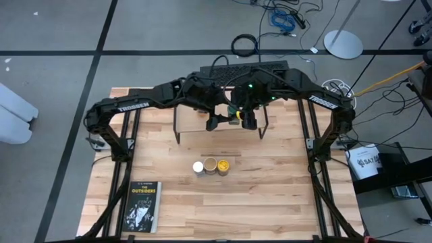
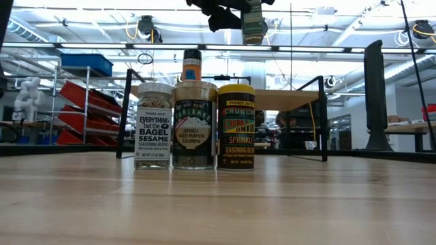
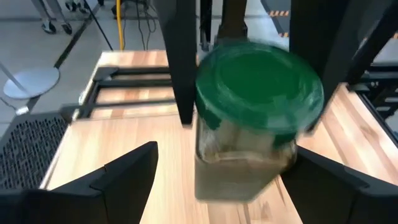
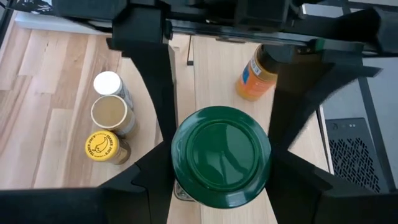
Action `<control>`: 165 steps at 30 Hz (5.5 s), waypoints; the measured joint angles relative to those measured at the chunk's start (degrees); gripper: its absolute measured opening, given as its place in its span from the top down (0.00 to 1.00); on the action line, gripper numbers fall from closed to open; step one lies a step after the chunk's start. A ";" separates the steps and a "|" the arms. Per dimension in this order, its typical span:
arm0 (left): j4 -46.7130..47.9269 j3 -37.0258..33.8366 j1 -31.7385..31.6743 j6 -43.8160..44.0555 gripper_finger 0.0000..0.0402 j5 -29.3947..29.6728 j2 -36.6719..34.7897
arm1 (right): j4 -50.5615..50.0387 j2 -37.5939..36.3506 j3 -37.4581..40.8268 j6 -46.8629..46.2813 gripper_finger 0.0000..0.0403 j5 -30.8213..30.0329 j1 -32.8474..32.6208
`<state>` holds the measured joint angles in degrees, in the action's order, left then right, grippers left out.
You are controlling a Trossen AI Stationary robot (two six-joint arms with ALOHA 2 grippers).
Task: Shelf spices
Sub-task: Put the green seasoning bottle on the shelf
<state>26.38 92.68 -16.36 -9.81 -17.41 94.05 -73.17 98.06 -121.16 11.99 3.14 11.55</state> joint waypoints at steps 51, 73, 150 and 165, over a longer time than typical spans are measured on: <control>5.11 0.02 -1.57 -6.02 0.50 -0.62 -2.75 | -5.27 -8.60 -11.22 -2.67 0.16 -11.11 -4.12; 4.21 -5.01 -8.43 -6.05 0.49 -0.50 -7.07 | 3.14 -25.63 24.86 -26.80 0.17 -19.78 -22.96; 8.86 -32.32 -17.43 -10.54 0.49 0.21 -31.11 | 19.30 -29.44 41.03 -25.69 0.16 -19.50 -25.92; -0.74 -40.68 -20.15 -11.60 0.48 -3.54 -31.20 | 19.28 -29.42 41.03 -25.92 0.16 -19.50 -25.92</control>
<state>25.65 52.01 -36.51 -21.41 -20.95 62.85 -53.89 68.64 -80.14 -13.93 -16.37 -14.37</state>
